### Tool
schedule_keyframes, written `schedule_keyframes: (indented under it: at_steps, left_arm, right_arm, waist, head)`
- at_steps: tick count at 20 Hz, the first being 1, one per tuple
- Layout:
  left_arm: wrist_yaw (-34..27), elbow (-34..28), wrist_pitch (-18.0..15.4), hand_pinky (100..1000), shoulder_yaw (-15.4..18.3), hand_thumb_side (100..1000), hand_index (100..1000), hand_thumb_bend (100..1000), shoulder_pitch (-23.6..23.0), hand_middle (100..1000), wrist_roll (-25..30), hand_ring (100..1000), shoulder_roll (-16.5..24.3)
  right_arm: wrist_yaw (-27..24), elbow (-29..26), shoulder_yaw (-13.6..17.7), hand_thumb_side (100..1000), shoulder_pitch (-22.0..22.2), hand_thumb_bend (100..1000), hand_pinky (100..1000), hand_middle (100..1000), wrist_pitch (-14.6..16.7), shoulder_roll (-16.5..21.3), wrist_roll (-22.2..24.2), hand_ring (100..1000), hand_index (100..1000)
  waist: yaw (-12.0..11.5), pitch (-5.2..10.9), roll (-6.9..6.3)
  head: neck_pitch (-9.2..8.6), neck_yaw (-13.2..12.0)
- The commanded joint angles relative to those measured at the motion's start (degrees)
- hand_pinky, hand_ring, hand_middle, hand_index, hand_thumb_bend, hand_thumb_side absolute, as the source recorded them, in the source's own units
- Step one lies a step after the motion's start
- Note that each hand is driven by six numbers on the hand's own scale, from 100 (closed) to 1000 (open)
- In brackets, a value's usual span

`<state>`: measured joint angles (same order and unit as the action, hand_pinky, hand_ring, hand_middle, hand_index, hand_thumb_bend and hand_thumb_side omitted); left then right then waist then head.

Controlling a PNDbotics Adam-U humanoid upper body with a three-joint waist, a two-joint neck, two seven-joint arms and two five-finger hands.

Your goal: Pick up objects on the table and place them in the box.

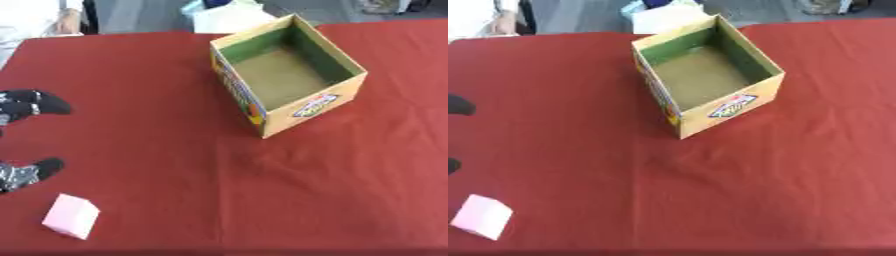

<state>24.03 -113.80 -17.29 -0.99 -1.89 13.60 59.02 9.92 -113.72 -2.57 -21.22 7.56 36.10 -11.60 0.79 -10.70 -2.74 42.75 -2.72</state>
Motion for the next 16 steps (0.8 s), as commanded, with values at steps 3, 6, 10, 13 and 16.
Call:
schedule_keyframes:
  at_steps: [3,6,10,13,16]
  left_arm:
    - [0.01,-0.79,-1.55,814,0.2,830,870,582,0.35,783,5.64,796,2.58]
    - [-0.19,-0.79,-1.75,821,-0.08,811,867,687,-0.2,778,8.01,797,2.55]
    - [-0.71,-0.79,-1.43,830,-0.48,818,873,795,-1.08,783,11.0,805,2.4]
    - [-0.94,-0.79,-1.53,838,-0.59,820,877,924,-1.41,790,13.32,814,2.28]
    - [-1.36,-0.79,-1.91,838,-0.61,758,877,886,-1.3,790,14.98,813,2.25]
  right_arm:
    - [0.15,-0.87,0.27,1000,-0.56,100,846,730,0.02,1.79,0.06,767,791]
    - [0.15,-0.87,0.26,1000,-0.51,100,846,730,0.01,1.82,0.08,767,791]
    - [0.15,-0.87,0.21,1000,-0.41,100,846,730,-0.02,1.92,0.13,767,791]
    - [0.14,-0.87,0.18,1000,-0.32,100,846,730,-0.02,1.95,0.17,767,791]
    - [0.11,-0.87,0.13,1000,-0.31,100,846,730,-0.04,1.93,0.22,767,791]
  waist:
    - [-0.1,0.91,0.11]
    - [-0.14,0.91,0.11]
    - [-0.28,1.02,0.03]
    - [-0.38,1.12,0.0]
    - [-0.38,1.17,0.0]
  head:
    - [0.29,0.27]
    - [0.34,0.39]
    - [0.56,0.43]
    - [0.62,0.54]
    - [0.54,0.65]
